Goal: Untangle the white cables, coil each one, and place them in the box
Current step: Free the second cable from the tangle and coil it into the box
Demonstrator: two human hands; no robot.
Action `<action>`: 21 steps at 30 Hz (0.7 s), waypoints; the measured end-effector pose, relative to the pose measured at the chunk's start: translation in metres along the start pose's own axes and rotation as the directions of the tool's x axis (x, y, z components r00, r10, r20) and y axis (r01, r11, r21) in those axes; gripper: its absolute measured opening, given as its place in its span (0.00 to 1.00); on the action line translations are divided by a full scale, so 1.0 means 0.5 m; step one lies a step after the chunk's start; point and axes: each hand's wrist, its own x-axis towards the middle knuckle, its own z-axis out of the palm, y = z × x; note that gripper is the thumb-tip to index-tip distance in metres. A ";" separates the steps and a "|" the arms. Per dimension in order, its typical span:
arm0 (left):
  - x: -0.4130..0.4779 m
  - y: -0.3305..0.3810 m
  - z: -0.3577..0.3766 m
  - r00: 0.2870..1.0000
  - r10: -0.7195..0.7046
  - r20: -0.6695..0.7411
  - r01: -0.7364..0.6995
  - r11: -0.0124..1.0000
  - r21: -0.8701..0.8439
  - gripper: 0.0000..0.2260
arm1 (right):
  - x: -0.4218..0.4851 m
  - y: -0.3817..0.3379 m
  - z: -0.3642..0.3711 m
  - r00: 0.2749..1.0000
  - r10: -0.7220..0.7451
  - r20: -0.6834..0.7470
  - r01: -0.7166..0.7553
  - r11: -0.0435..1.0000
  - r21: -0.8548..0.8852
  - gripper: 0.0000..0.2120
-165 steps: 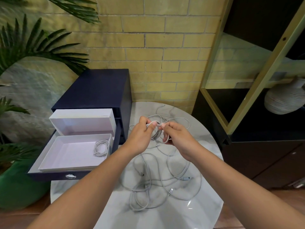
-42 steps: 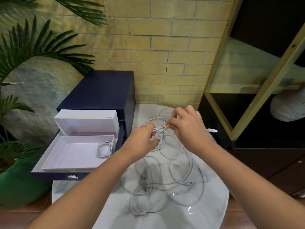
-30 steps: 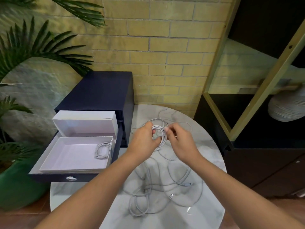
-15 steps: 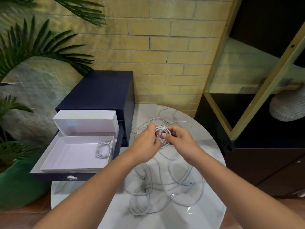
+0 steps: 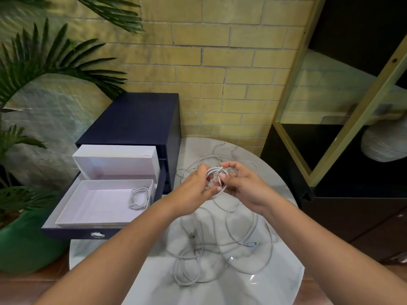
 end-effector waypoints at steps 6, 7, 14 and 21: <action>-0.009 0.016 -0.008 0.999 0.042 -0.016 -0.043 0.997 -0.063 0.09 | 0.003 -0.011 -0.006 0.999 0.053 0.000 -0.053 0.996 0.079 0.12; -0.012 0.018 -0.010 0.999 0.050 -0.001 -0.050 0.996 -0.069 0.09 | 0.003 -0.011 -0.007 0.997 0.072 -0.001 -0.072 0.995 0.073 0.12; -0.009 0.007 -0.005 0.996 0.090 0.014 -0.091 0.990 0.110 0.15 | -0.003 -0.009 -0.011 0.988 0.148 0.054 -0.153 0.982 0.114 0.07; -0.005 0.006 0.008 0.996 0.070 -0.063 -0.062 0.990 0.128 0.11 | -0.011 -0.008 0.010 1.000 -0.003 0.028 0.006 0.994 -0.107 0.14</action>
